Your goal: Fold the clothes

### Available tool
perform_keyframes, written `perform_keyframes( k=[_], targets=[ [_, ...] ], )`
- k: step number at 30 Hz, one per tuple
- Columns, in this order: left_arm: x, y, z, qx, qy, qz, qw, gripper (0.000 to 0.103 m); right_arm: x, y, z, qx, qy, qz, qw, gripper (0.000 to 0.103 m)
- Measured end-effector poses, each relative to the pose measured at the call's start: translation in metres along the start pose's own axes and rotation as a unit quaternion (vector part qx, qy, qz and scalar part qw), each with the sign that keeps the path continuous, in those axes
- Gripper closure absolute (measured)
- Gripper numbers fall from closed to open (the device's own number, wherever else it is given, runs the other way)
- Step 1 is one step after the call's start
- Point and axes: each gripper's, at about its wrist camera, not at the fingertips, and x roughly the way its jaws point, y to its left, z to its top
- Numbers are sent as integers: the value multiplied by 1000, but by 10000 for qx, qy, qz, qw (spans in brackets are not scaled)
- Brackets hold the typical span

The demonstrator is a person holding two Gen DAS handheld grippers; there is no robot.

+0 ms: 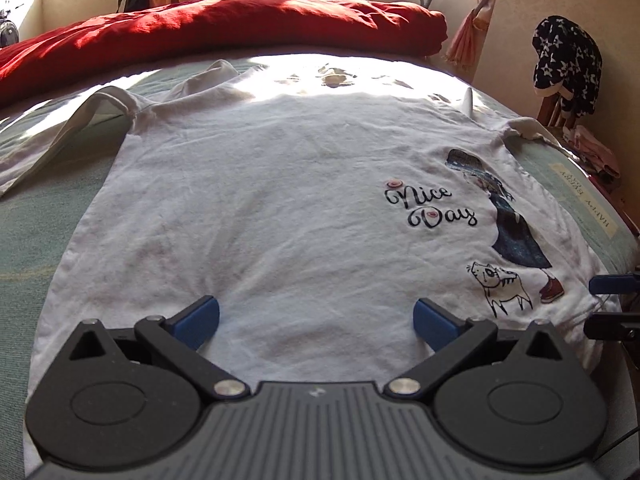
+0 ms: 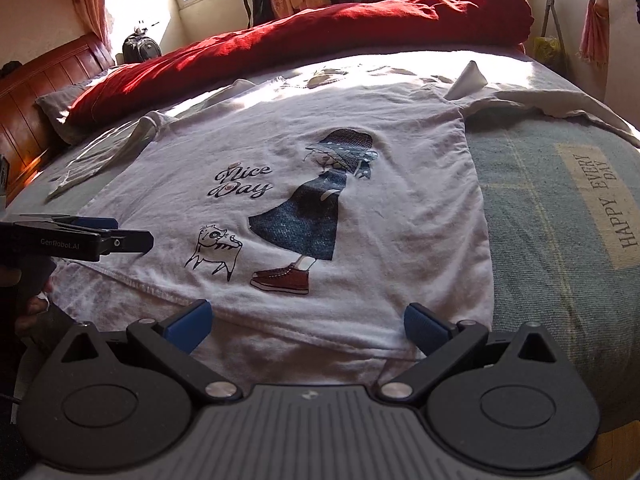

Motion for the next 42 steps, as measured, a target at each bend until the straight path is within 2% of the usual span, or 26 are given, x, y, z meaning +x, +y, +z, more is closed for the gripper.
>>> perform_keyframes(
  k=[2, 4, 8, 19, 24, 28, 30, 32, 37, 42],
  targets=[
    [-4, 1, 5, -41, 39, 60, 10000, 1, -3, -5, 4, 182, -52, 128, 9997, 0],
    [-8, 0, 13, 17, -81, 143, 9999, 1, -5, -11, 8, 364, -103, 257, 9990, 0],
    [-8, 5, 24, -43, -186, 118, 9997, 1, 5, -4, 5, 158, -41, 144, 9998, 0],
    [-15, 24, 5, -396, -76, -245, 9989, 1, 27, 16, 0, -539, 178, -291, 9980, 0],
    [-18, 33, 2, -551, -50, -397, 9977, 1, 23, 19, 7, -368, 222, -379, 9984, 0],
    [-24, 48, 37, -647, -181, -434, 9968, 1, 16, 20, 39, 0, 95, 57, 9999, 0],
    [-26, 55, 54, -694, -246, -453, 9963, 1, 20, 28, 66, -100, -200, 173, 9996, 0],
    [-29, 62, 71, -742, -312, -472, 9956, 1, 33, 38, 93, -284, -288, 309, 9987, 0],
    [-32, 80, 118, -824, -468, -524, 9941, 1, 88, 62, 153, -821, -14, 987, 9917, 0],
    [19, 91, 187, -811, -376, -727, 9933, 1, 139, 64, 177, -790, 211, 1239, 9889, 0]
  ],
)
